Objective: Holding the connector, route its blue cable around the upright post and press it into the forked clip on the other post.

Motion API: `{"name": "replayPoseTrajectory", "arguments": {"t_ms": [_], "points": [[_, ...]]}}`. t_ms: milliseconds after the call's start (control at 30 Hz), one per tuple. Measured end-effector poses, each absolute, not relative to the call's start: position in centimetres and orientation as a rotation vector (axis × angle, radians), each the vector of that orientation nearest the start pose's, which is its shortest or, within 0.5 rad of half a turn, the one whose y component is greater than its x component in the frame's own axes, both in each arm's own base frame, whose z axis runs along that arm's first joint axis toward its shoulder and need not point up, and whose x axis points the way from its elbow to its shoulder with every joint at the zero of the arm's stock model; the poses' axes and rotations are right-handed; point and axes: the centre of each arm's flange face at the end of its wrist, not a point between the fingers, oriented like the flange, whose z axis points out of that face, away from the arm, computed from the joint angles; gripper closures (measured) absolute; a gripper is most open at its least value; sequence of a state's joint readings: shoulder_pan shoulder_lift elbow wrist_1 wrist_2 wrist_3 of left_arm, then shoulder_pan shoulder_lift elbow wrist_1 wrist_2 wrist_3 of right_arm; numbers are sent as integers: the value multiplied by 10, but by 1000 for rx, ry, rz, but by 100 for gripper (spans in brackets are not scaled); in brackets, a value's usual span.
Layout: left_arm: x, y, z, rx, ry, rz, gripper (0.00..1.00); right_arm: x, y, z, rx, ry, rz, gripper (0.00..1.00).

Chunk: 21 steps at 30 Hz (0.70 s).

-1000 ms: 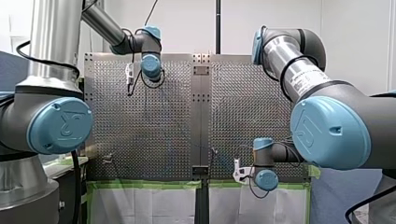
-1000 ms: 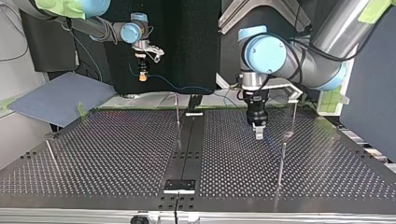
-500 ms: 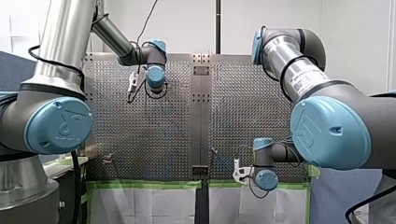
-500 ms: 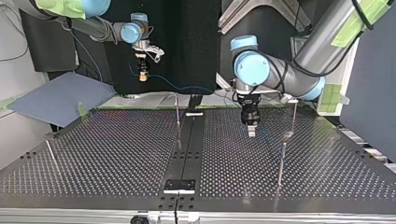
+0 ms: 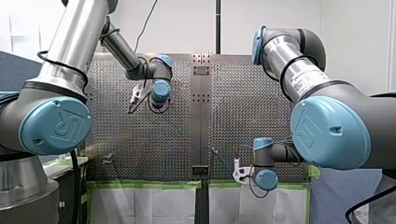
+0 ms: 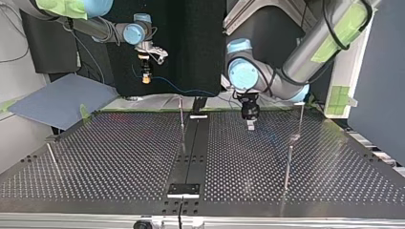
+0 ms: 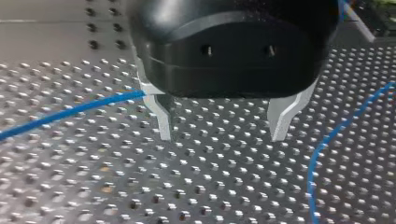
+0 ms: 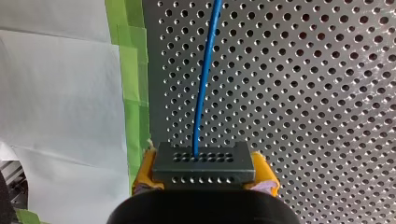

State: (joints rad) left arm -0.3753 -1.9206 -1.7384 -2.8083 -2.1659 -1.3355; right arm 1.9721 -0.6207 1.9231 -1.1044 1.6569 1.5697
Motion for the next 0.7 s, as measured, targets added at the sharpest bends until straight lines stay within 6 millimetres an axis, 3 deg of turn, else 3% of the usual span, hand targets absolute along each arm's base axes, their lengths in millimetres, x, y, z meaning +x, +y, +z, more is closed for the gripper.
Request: {"name": "replayPoseTrajectory", "arguments": {"t_ms": [700], "points": [[494, -282, 154, 164, 1848, 461, 2, 329, -438, -84, 1619, -1125, 1330, 100]]}}
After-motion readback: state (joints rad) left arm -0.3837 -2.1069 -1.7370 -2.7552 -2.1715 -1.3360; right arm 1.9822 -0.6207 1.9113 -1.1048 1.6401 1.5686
